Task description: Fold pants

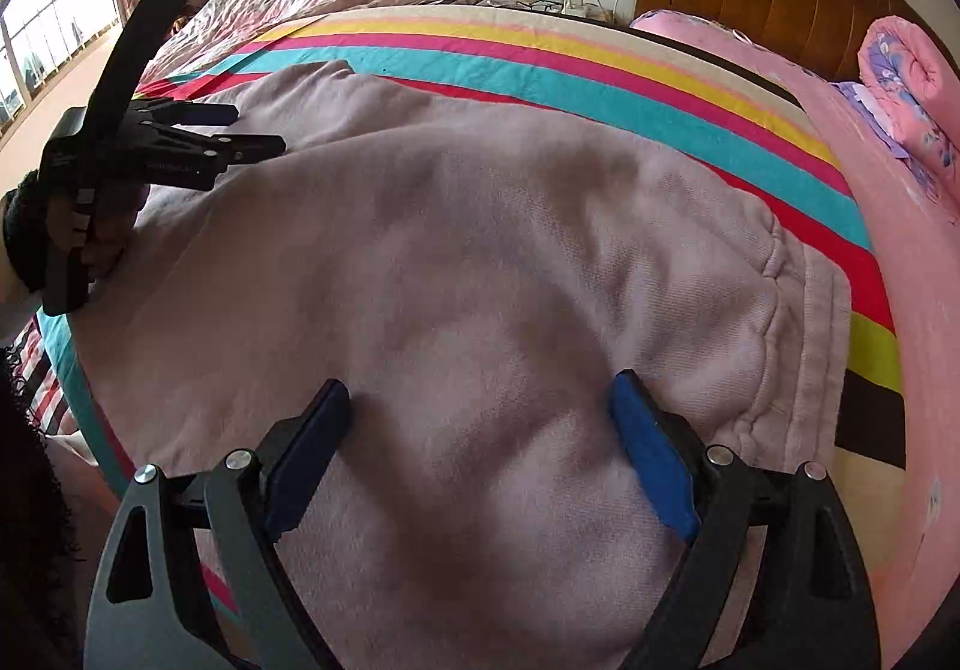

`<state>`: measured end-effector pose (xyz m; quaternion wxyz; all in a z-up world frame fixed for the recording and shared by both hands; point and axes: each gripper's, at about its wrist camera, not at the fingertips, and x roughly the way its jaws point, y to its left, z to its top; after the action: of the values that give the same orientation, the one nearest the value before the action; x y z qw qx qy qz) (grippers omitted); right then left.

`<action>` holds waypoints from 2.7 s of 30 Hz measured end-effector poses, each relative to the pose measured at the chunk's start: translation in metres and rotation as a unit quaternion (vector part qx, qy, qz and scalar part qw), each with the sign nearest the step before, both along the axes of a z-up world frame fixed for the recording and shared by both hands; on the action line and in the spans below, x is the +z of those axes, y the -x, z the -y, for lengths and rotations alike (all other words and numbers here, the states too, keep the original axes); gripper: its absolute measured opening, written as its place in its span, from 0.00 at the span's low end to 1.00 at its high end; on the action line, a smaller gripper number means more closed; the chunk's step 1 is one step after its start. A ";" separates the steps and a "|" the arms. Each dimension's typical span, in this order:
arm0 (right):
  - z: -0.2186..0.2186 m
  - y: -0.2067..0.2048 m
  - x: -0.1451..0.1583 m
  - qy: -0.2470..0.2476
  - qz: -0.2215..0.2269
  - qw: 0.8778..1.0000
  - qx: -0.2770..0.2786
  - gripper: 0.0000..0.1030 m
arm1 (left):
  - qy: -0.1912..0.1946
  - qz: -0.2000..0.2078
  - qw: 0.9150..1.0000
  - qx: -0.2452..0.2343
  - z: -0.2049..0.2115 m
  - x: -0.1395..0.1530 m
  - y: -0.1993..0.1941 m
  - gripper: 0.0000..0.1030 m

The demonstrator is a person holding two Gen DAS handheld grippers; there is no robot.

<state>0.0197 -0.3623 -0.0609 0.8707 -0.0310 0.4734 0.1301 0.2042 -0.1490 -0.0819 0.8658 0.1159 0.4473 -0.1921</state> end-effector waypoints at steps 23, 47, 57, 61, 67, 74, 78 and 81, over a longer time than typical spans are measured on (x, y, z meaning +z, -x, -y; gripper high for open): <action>0.090 0.133 0.021 -0.119 0.105 0.979 -0.131 0.73 | 0.024 0.069 0.981 -0.177 0.089 0.046 0.134 0.98; 0.112 0.107 0.024 -0.240 0.148 0.939 -0.195 0.47 | 0.006 0.050 0.981 -0.186 0.117 -0.003 0.166 0.99; 0.108 0.108 0.022 -0.117 0.134 0.957 -0.228 0.48 | 0.006 0.062 0.979 -0.194 0.124 0.001 0.169 0.99; 0.083 0.062 0.041 -0.083 0.121 0.979 -0.141 0.49 | 0.001 0.054 0.980 -0.192 0.128 -0.003 0.167 0.99; 0.059 -0.018 0.021 -0.004 -0.012 0.998 -0.059 0.72 | -0.008 0.027 0.984 -0.174 0.123 -0.004 0.158 0.99; 0.072 -0.060 0.051 -0.029 0.033 0.993 -0.107 0.74 | -0.016 0.025 0.987 -0.156 0.113 0.000 0.154 0.99; 0.081 -0.101 0.009 -0.044 -0.021 0.992 -0.119 0.79 | -0.020 0.030 0.987 -0.156 0.106 0.001 0.158 0.99; 0.072 -0.102 0.006 -0.036 -0.019 0.993 -0.111 0.94 | -0.015 0.035 0.988 -0.146 0.094 0.006 0.158 0.99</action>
<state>0.1221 -0.4347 -0.0551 0.8711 0.0560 0.4853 0.0504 0.0466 -0.2429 -0.0763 0.8417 0.2001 0.3976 -0.3056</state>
